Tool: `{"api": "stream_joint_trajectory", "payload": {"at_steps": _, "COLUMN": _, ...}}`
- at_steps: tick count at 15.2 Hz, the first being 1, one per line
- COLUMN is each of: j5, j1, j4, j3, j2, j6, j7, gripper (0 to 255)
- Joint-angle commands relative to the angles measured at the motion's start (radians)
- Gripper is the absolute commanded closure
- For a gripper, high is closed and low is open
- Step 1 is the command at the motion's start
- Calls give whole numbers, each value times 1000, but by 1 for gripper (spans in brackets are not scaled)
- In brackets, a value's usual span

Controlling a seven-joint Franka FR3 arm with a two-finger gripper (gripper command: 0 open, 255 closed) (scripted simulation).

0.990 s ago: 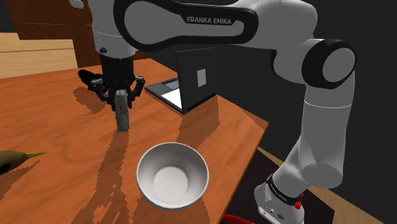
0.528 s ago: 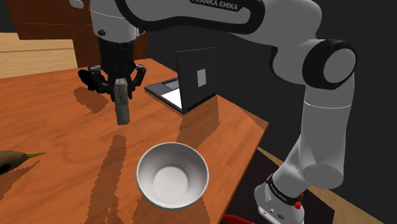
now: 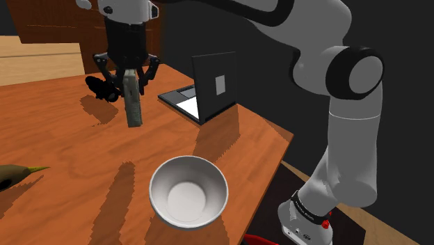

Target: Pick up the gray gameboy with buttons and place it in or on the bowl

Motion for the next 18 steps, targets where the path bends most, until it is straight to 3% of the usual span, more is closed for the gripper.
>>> {"api": "stream_joint_trajectory", "payload": {"at_steps": 1, "j5": -6, "j1": 14, "j4": 49, "j3": -1, "j2": 10, "j6": -38, "j7": -2, "gripper": 255}}
{"api": "stream_joint_trajectory", "payload": {"at_steps": 7, "j5": -39, "j1": 78, "j4": 241, "j3": -13, "j2": 73, "j6": -162, "j7": -13, "gripper": 255}}
{"api": "stream_joint_trajectory", "payload": {"at_steps": 11, "j5": 60, "j1": -19, "j4": -67, "j3": 37, "j2": -136, "j6": -59, "j7": 34, "gripper": 255}}
{"api": "stream_joint_trajectory", "payload": {"at_steps": 18, "j5": 222, "j1": -84, "j4": -372, "j3": 77, "j2": -415, "j6": 11, "j7": 65, "gripper": 255}}
